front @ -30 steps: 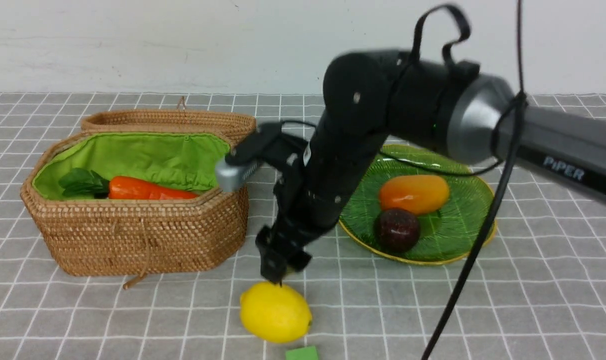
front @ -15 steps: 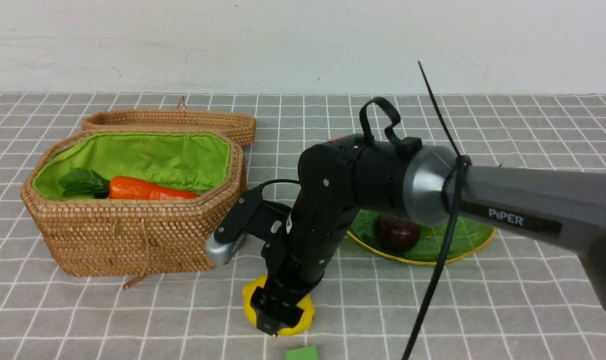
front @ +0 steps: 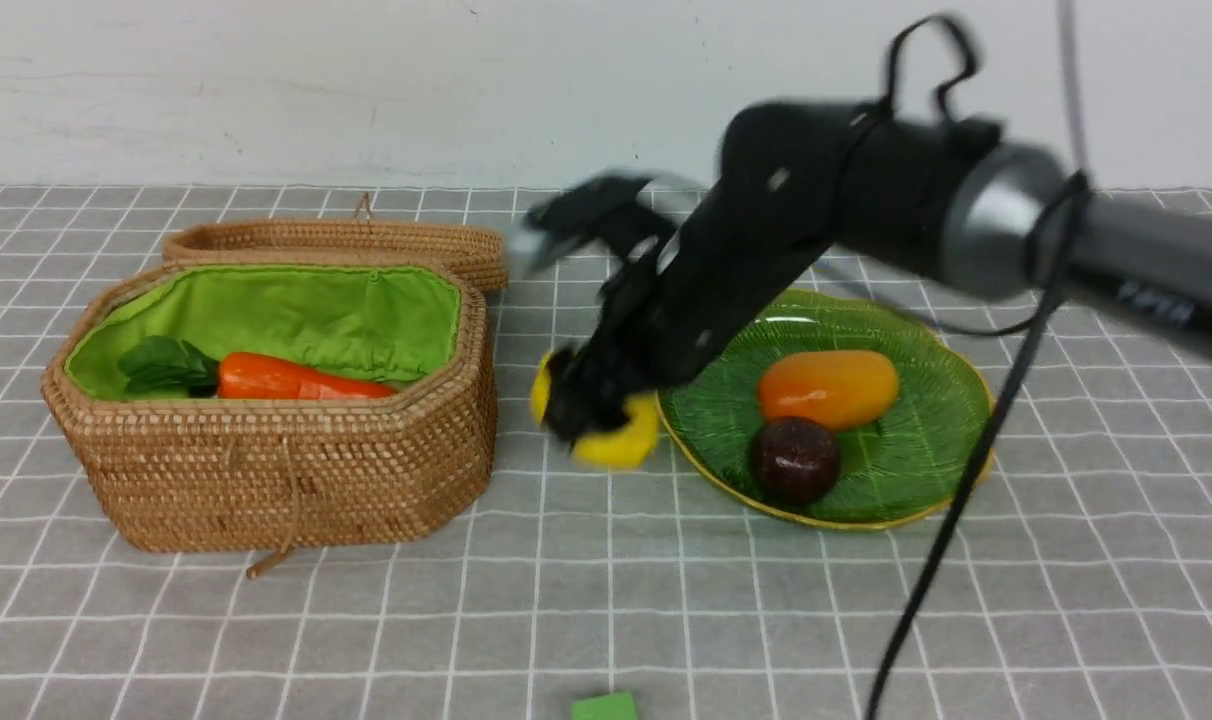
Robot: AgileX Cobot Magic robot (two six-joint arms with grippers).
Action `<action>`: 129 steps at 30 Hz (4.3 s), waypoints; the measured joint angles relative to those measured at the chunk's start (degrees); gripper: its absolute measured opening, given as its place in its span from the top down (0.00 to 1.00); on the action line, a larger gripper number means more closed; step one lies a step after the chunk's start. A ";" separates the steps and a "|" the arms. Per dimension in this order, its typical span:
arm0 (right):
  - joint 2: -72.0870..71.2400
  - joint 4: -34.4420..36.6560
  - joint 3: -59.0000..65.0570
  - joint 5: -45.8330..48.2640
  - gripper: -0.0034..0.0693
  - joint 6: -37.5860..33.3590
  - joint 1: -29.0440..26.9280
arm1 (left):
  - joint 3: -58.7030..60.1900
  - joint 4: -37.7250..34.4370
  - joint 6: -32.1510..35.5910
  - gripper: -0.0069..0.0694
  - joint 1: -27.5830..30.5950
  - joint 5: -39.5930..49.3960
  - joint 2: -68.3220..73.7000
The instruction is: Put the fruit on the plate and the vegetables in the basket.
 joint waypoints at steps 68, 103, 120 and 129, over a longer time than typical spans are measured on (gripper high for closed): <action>-42.79 -14.47 56.54 5.66 0.96 26.62 -8.70 | 0.00 0.02 0.00 0.60 0.00 0.00 0.00; -117.34 -21.02 103.62 -25.92 0.93 26.89 -36.54 | 0.02 0.09 0.00 0.60 0.00 -0.08 0.00; -117.34 -21.02 103.62 -25.92 0.91 26.85 -36.54 | 0.02 0.09 0.00 0.60 0.00 -0.08 0.00; -117.34 -20.86 103.62 -25.97 0.90 26.85 -36.54 | 0.02 0.09 0.00 0.60 0.00 -0.08 0.00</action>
